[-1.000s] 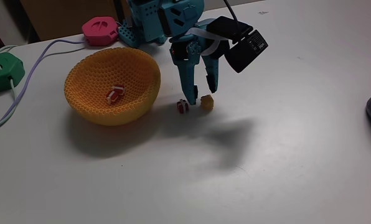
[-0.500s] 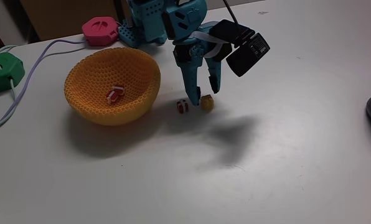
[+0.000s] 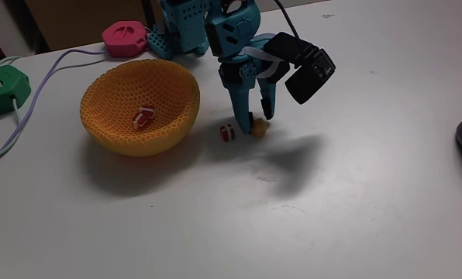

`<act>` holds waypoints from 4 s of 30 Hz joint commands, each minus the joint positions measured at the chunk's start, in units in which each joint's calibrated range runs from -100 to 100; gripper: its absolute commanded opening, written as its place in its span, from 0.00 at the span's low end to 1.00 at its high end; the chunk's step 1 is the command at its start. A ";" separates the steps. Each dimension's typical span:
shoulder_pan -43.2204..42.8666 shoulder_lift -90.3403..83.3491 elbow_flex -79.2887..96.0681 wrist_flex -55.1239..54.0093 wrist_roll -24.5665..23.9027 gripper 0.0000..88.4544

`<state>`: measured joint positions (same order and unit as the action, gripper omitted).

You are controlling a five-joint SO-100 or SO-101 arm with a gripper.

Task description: Place cube pieces into the yellow basket

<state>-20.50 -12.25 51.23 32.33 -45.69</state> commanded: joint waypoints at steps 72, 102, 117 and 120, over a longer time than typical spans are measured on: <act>36.35 -43.06 -6.99 49.77 12.11 0.39; 8.20 -5.84 -6.79 12.67 4.93 0.33; 9.60 -2.43 -6.99 17.19 2.93 0.31; 9.23 -1.29 -7.08 17.10 3.13 0.30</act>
<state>-11.22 -13.72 45.32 49.42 -42.47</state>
